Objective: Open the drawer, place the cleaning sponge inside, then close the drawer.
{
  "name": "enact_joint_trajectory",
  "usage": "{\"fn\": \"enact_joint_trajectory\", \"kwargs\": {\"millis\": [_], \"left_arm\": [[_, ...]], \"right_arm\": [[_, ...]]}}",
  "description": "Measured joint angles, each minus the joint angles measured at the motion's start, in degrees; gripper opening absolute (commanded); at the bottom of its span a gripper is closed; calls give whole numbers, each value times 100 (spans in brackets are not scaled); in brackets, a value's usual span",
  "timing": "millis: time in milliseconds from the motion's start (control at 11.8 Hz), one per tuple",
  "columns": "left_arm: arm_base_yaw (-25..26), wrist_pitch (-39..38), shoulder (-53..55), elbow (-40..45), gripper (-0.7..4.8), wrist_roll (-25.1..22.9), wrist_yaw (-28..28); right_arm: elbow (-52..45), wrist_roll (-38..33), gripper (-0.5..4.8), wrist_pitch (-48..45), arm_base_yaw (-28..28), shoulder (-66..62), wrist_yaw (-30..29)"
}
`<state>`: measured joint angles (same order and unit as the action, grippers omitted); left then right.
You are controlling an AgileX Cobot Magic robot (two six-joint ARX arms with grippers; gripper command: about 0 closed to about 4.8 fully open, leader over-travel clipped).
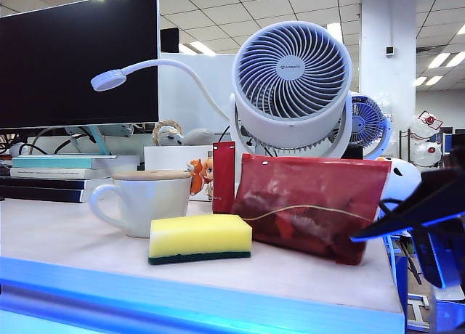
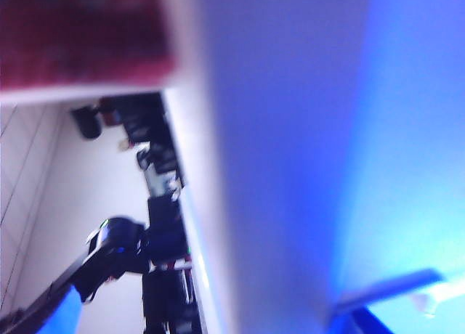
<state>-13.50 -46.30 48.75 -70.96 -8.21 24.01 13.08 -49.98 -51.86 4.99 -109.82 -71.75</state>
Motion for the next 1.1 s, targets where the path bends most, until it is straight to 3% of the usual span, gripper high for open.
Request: {"fn": "enact_joint_trajectory", "kwargs": {"millis": [255, 595, 1105], "left_arm": [[0, 0, 0, 0, -3, 0, -2], [0, 0, 0, 2, -3, 0, 0], [0, 0, -2, 2, -3, 0, 0]], "right_arm": [[0, 2, 479, -20, 15, 0, -72], [-74, -39, 479, 195, 723, -4, 17], [-142, -39, 479, 157, 754, -11, -48]]}}
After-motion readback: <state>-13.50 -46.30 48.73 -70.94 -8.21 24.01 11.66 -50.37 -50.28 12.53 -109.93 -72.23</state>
